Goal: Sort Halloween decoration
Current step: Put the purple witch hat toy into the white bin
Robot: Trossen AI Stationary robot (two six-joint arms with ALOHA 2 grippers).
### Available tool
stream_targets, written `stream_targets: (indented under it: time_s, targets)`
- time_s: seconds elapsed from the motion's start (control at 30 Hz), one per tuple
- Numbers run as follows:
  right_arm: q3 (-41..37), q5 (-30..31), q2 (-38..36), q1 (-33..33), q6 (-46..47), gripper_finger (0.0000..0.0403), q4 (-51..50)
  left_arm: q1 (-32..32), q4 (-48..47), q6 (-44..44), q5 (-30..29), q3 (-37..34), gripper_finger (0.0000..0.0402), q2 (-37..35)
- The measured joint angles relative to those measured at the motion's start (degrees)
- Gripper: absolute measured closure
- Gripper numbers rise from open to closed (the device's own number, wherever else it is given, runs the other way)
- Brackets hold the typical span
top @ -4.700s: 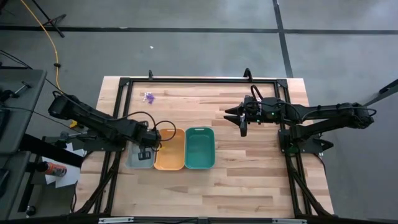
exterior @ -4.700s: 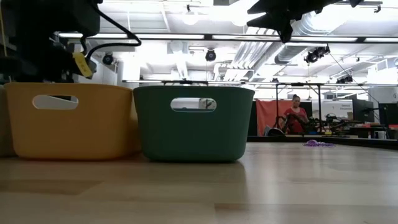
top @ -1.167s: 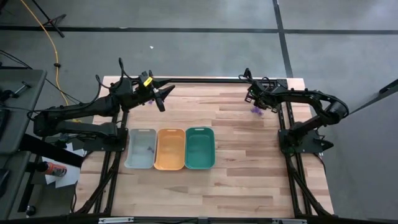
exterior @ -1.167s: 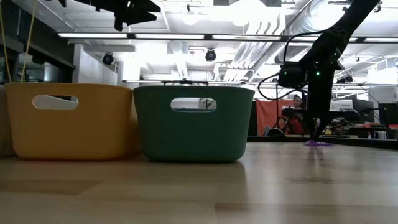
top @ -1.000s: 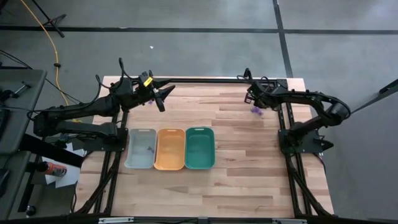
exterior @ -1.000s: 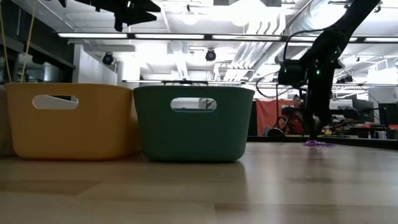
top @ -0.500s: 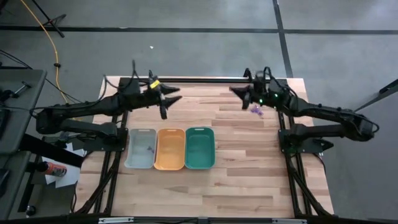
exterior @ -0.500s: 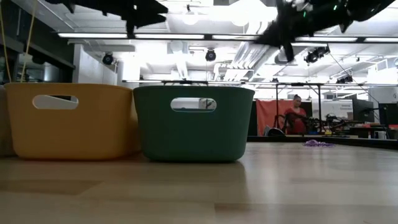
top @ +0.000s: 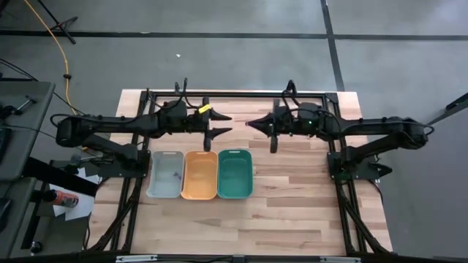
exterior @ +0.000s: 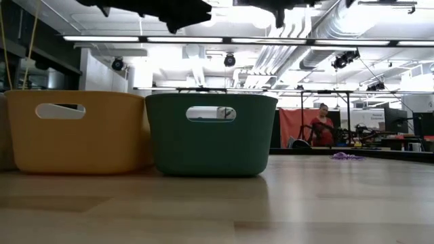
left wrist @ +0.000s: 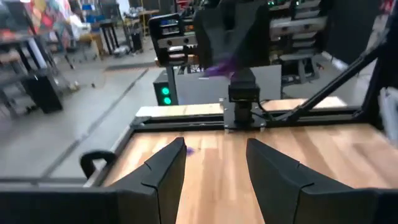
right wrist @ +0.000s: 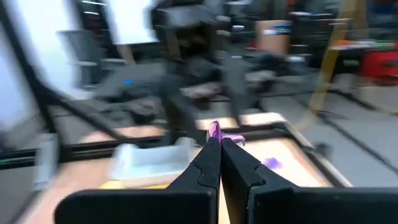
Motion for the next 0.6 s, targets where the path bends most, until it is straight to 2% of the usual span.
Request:
stream_targets:
  time_s: [0.1,0.17,0.33,0.5,0.6]
  targets:
    - [3.26,-6.09,1.58,-0.37,1.15,0.0403,-1.67,-0.69,-0.24,5.08,-0.34,0.50,0.0243,-0.04]
    - [5.08,-6.56,2.78,-0.41,1.03,0.0403,-3.64,-1.25,-0.20,7.06,-0.52,0.66,0.0243,-0.04]
    - [8.32,-7.69,5.75,-0.14,-1.40,0.0403,-5.61,-2.49,-0.10,7.23,-0.52,0.66,0.0243,-0.04]
    - [11.13,-15.96,8.11,-0.26,-0.97,0.0403,-5.72,-4.09,-0.15,8.95,-0.52,0.66,0.0243,-0.04]
    - [11.99,-18.59,8.60,-0.40,-0.38,0.0403,-5.72,-4.83,-0.19,9.60,-0.49,0.66,0.0243,-0.04]
